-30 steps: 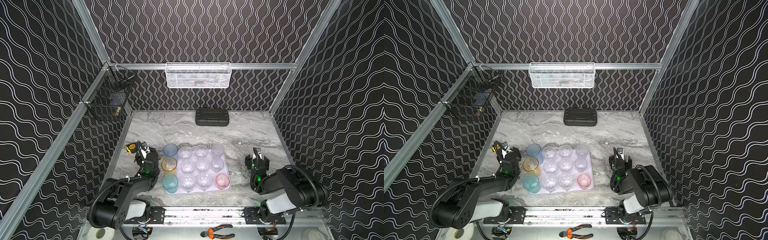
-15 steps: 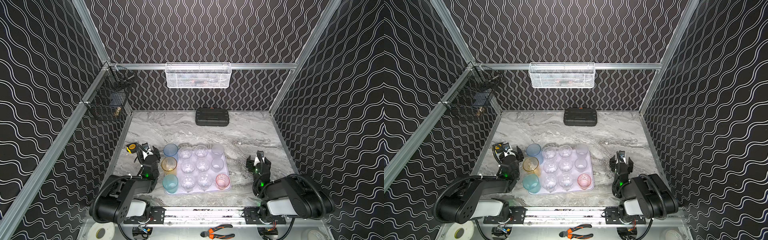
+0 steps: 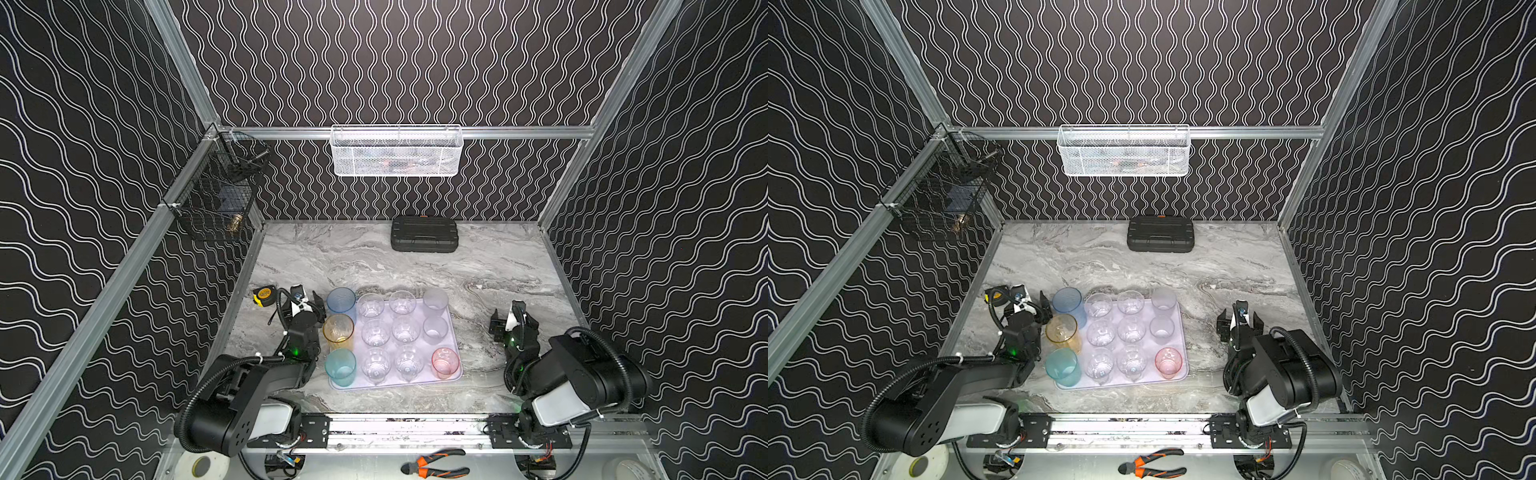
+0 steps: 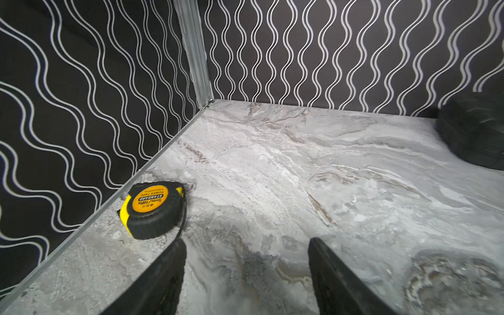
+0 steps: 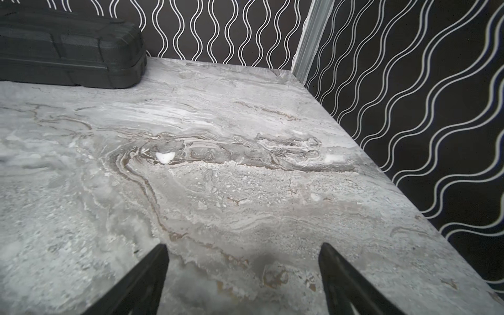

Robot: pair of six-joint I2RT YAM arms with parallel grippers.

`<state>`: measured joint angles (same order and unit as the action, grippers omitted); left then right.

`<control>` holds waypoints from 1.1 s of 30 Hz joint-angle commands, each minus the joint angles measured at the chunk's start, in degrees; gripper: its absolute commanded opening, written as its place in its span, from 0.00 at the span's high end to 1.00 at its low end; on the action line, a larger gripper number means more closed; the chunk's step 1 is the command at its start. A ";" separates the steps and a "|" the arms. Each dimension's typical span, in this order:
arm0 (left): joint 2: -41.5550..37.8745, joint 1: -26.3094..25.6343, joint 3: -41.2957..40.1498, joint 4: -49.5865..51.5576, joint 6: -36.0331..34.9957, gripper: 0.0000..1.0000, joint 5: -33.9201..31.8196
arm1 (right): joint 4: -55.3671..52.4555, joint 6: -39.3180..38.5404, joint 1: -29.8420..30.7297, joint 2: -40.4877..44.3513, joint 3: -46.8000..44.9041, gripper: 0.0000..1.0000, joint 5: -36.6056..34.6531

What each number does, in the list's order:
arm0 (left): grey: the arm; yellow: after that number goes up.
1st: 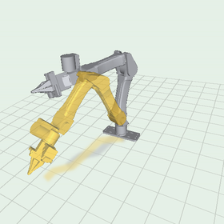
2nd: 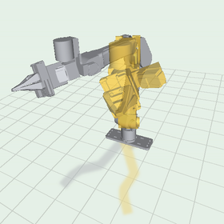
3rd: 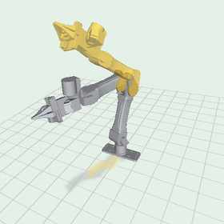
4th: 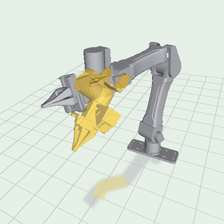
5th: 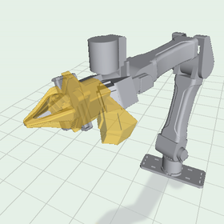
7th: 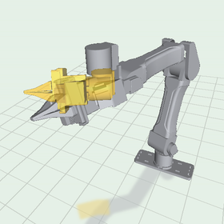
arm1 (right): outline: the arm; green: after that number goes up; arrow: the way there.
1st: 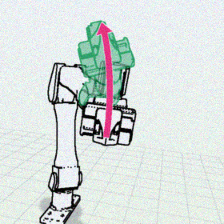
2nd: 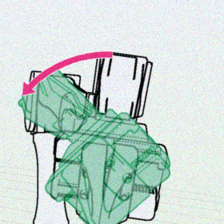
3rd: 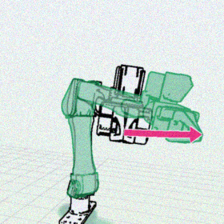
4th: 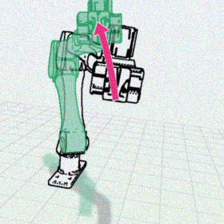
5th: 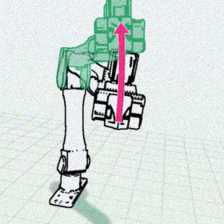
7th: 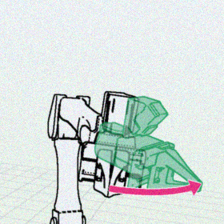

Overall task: Place the glasses into the tray
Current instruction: Reset both arms

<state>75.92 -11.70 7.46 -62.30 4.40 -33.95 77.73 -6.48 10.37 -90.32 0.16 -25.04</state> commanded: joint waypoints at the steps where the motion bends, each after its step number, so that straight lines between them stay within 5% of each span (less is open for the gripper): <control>1: 2.91 0.20 -2.09 -12.80 -3.85 0.25 -0.83 | 7.47 -0.94 -0.09 -1.87 -5.83 0.13 0.42; 9: 13.63 5.11 -3.28 -26.17 -0.30 0.25 7.88 | 10.77 -1.93 -0.09 -2.94 -7.05 0.13 3.26; 21: 13.38 6.26 -1.75 -22.42 -0.08 0.25 11.31 | 25.06 -3.45 -0.09 -8.97 -11.32 0.13 6.29; 28: 15.21 7.44 -0.57 -20.80 0.00 0.26 15.58 | 22.97 -3.45 -0.09 -8.25 -10.79 0.12 6.87; 30: 20.37 8.14 -1.15 -28.65 -0.20 0.25 15.18 | 23.02 -3.45 -0.11 -8.33 -10.81 0.12 7.16; 33: 17.29 8.45 -0.39 -21.47 1.00 0.24 15.52 | 21.44 -3.59 -0.10 -8.00 -10.32 0.12 8.09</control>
<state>94.04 -3.62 6.37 -82.56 4.60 -19.55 90.74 -9.52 10.33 -98.63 0.14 -18.22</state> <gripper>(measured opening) 0.757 0.881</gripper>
